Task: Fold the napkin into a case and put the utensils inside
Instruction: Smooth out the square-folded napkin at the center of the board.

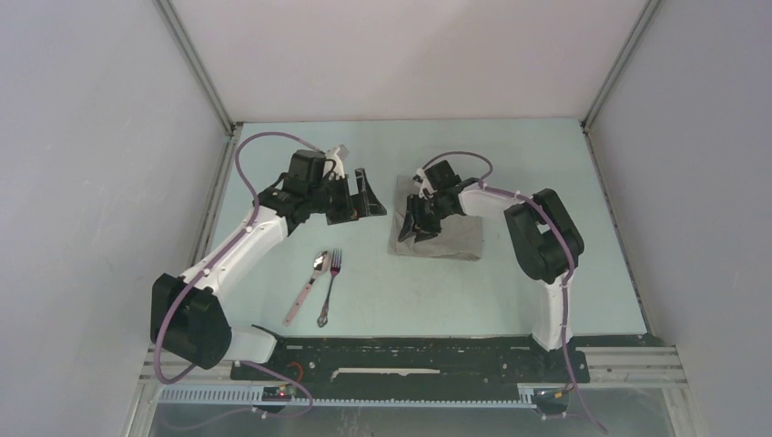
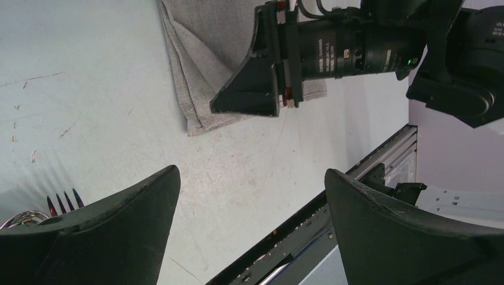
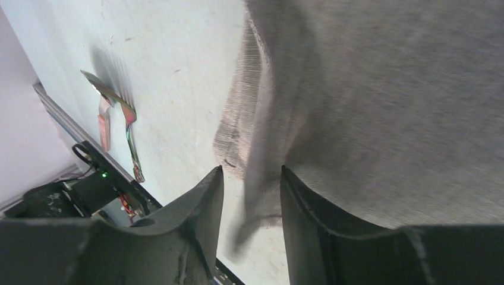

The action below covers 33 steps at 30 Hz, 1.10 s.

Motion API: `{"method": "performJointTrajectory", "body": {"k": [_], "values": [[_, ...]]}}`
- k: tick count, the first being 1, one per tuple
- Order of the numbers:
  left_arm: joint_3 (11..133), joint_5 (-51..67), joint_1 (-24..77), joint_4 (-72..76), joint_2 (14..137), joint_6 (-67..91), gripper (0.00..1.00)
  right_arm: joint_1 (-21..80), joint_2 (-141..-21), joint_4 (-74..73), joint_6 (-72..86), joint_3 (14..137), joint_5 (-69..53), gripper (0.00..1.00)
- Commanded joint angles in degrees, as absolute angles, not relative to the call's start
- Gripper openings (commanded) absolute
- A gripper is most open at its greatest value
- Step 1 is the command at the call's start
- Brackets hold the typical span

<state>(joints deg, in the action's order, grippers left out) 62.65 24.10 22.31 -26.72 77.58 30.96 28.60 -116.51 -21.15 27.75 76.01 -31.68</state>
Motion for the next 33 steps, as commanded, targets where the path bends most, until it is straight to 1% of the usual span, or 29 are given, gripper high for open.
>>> {"method": "performJointTrajectory", "body": {"k": [1, 2, 4, 8, 10, 14, 16, 17, 18, 19, 21, 25, 30, 31, 33], "values": [[62.65, 23.30, 21.82, -25.94, 77.35, 29.53, 0.99, 32.17, -114.72, -23.92, 25.87, 79.13, -26.74, 0.51], [62.74, 23.25, 21.80, -25.95, 77.34, 29.51, 0.99, 32.73, -114.13, -24.35, 25.54, 79.25, -25.53, 0.54], [62.69, 23.29, 21.80, -25.99, 77.32, 29.39, 0.99, 34.03, -112.84, -25.73, 23.93, 79.92, -22.48, 0.56], [62.89, 23.43, 21.80, -26.09, 77.17, 29.42, 0.99, 38.73, -113.41, -31.50, 17.71, 83.39, -8.77, 0.56], [62.84, 23.19, 21.80, -26.16, 77.00, 29.35, 0.99, 40.80, -114.45, -33.75, 15.20, 85.23, -1.92, 0.52], [62.93, 22.71, 21.84, -26.31, 76.60, 29.11, 0.99, 42.92, -115.72, -34.63, 14.09, 87.17, 2.19, 0.36], [63.01, 22.58, 21.84, -26.41, 76.51, 29.00, 0.99, 43.40, -116.70, -35.69, 14.30, 88.48, 3.00, 0.36], [63.02, 22.59, 21.80, -26.43, 76.47, 29.00, 0.99, 43.46, -117.44, -36.90, 14.81, 89.41, 2.69, 0.38], [63.02, 22.70, 21.80, -26.42, 76.47, 29.00, 0.99, 43.42, -117.91, -37.36, 14.97, 89.62, 2.02, 0.44], [63.08, 22.74, 21.80, -26.47, 76.48, 28.98, 0.99, 43.44, -118.16, -37.48, 15.27, 89.51, 1.60, 0.47], [63.11, 22.80, 21.80, -26.46, 76.40, 28.92, 0.99, 43.34, -118.63, -37.53, 16.18, 89.23, 0.98, 0.50], [63.15, 22.68, 21.80, -26.53, 76.04, 28.89, 0.99, 42.85, -119.67, -37.75, 17.04, 89.23, 0.62, 0.50], [63.11, 22.84, 21.81, -26.54, 76.02, 28.87, 0.99, 42.46, -120.68, -37.88, 17.32, 89.73, -1.30, 0.43], [63.11, 22.79, 21.80, -26.59, 76.03, 28.91, 0.99, 42.45, -120.88, -38.02, 17.33, 89.86, -1.32, 0.43], [63.17, 22.76, 21.80, -26.57, 76.03, 28.92, 0.99, 42.58, -121.29, -38.29, 17.44, 90.14, -1.36, 0.49]]}}
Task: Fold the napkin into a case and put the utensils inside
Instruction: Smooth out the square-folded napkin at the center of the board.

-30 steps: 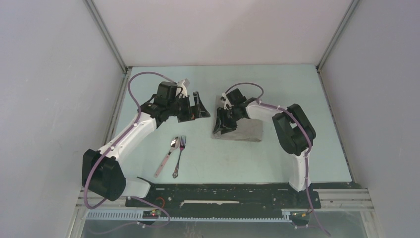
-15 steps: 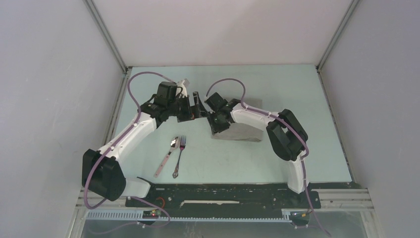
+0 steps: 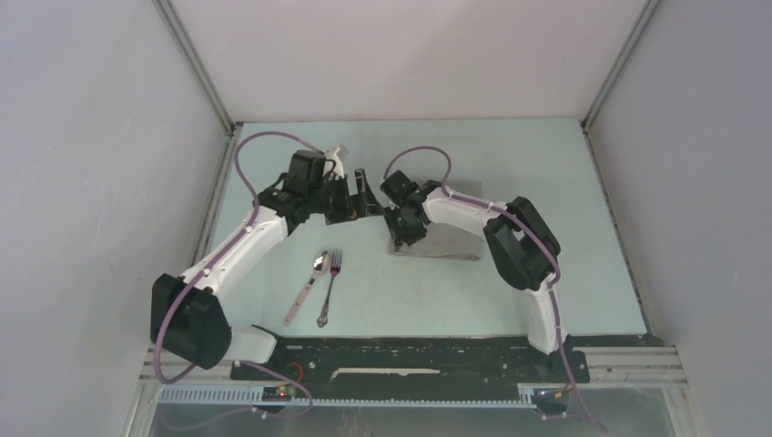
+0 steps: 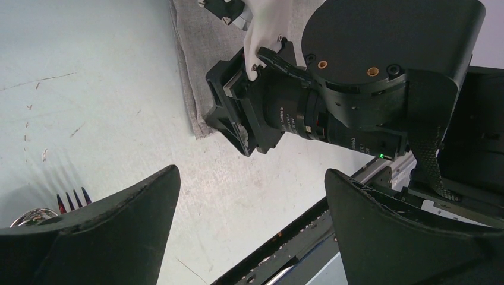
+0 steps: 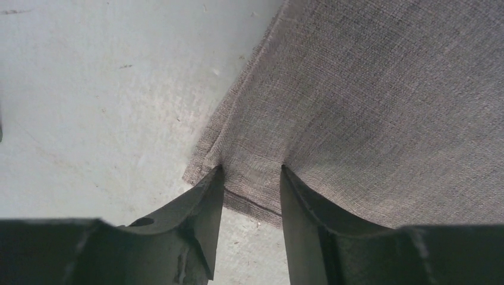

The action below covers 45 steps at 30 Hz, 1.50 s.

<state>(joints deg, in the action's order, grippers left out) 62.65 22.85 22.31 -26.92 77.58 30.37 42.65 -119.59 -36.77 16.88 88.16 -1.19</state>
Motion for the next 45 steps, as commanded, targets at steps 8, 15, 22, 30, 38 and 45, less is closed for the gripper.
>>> {"method": "performJointTrajectory", "body": {"k": [8, 15, 22, 30, 38, 45], "values": [[63.20, 22.87, 21.71, -26.54, 75.86, 28.87, 0.99, 43.45, -123.18, -40.00, 18.45, 91.08, 2.50, 0.44], [63.19, 22.60, 21.69, -26.66, 75.66, 28.83, 0.99, 44.20, -124.32, -41.65, 19.17, 93.03, 6.34, 0.12], [63.13, 22.49, 21.70, -26.63, 75.77, 28.83, 0.99, 43.13, -119.72, -38.20, 18.85, 91.49, 3.29, 0.00], [63.06, 22.24, 21.65, -26.65, 75.76, 28.90, 0.99, 38.90, -112.50, -31.21, 22.51, 84.47, -10.76, 0.00], [63.02, 22.59, 21.70, -26.70, 75.94, 29.00, 0.99, 38.50, -111.61, -29.60, 23.55, 83.73, -12.72, 0.00], [63.02, 22.52, 21.67, -26.68, 75.84, 28.91, 0.99, 38.46, -114.42, -29.11, 23.54, 84.18, -12.37, 0.00]]}}
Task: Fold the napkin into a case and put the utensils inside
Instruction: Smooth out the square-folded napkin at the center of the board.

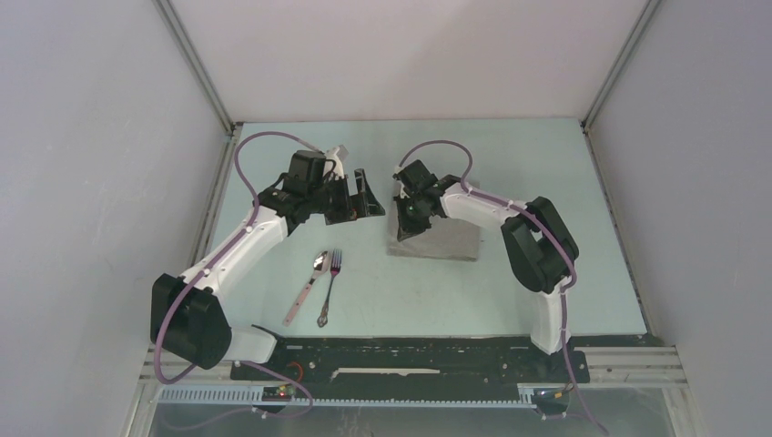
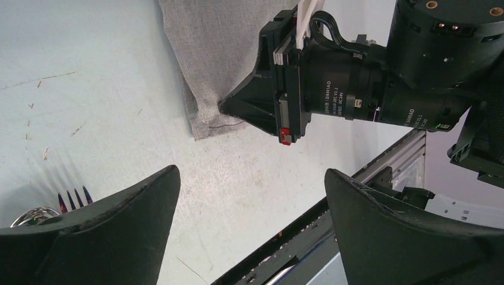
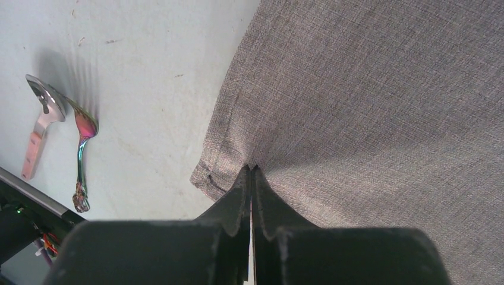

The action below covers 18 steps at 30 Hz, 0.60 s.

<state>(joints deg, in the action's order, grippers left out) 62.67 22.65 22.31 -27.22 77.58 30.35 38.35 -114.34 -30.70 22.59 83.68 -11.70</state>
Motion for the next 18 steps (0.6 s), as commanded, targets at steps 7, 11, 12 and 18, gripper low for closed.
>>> {"method": "performJointTrajectory", "body": {"k": [7, 11, 12, 18], "values": [[63.11, 22.71, 21.71, -26.63, 76.03, 28.92, 0.99, 38.41, -116.80, -29.13, 23.66, 84.35, -12.37, 0.00], [63.10, 22.68, 21.71, -26.64, 76.07, 28.92, 0.99, 38.41, -117.10, -29.33, 23.65, 84.38, -13.15, 0.01], [63.13, 22.60, 21.67, -26.65, 76.15, 28.91, 0.99, 38.41, -116.98, -29.80, 23.70, 84.55, -13.35, 0.09], [62.50, 22.83, 21.83, -25.57, 76.70, 29.44, 0.99, 36.64, -108.75, -31.99, 25.62, 80.93, -14.75, 0.45]]}}
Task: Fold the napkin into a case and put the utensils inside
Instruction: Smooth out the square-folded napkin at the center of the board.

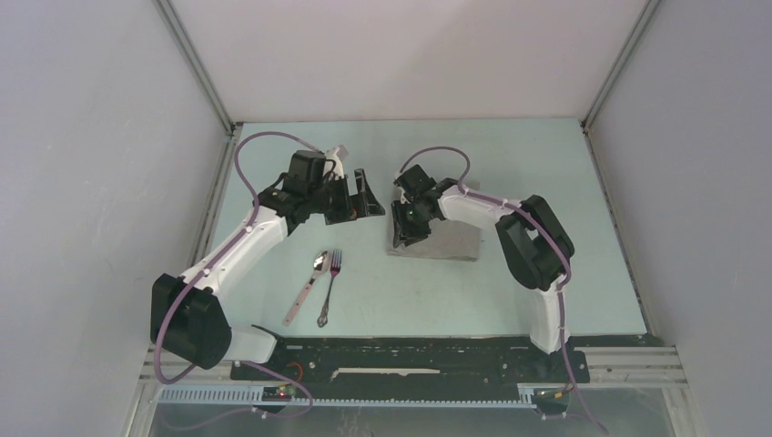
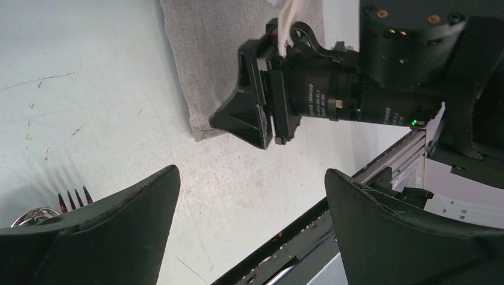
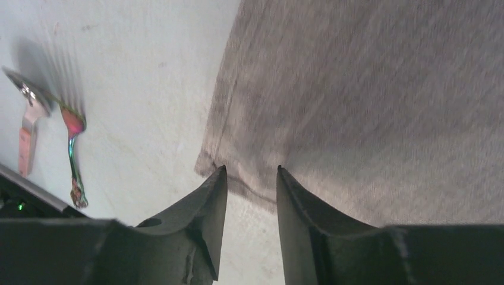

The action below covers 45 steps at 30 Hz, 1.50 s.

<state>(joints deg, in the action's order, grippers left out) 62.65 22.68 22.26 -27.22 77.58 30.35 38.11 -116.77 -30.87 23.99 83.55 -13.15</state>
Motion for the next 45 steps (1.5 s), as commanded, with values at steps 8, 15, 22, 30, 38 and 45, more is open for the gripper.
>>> {"method": "performJointTrajectory", "body": {"k": [8, 15, 22, 30, 38, 45], "values": [[62.02, 26.41, 27.99, -10.08, 89.36, 44.97, 0.92, 22.39, -94.04, -17.01, 28.31, 59.52, -34.52, 0.65], [70.27, 26.83, 29.36, -5.38, 104.62, 50.14, 0.72, 12.97, -95.25, -12.40, 26.83, 52.82, -41.53, 0.75], [67.83, 27.13, 28.89, -5.66, 110.76, 50.92, 0.64, 7.31, -94.74, -13.17, 25.12, 48.72, -41.49, 0.77], [64.09, 24.78, 27.91, -8.87, 110.28, 49.24, 0.66, 2.23, -94.44, -16.37, 26.06, 44.07, -34.37, 0.82], [72.09, 25.74, 30.91, -17.41, 104.91, 41.97, 0.78, 7.77, -83.73, -20.27, 27.16, 48.65, -35.61, 0.88], [70.39, 29.28, 31.46, -15.46, 108.12, 43.03, 0.81, 6.82, -93.06, -12.78, 30.00, 47.08, -41.94, 0.87]]}}
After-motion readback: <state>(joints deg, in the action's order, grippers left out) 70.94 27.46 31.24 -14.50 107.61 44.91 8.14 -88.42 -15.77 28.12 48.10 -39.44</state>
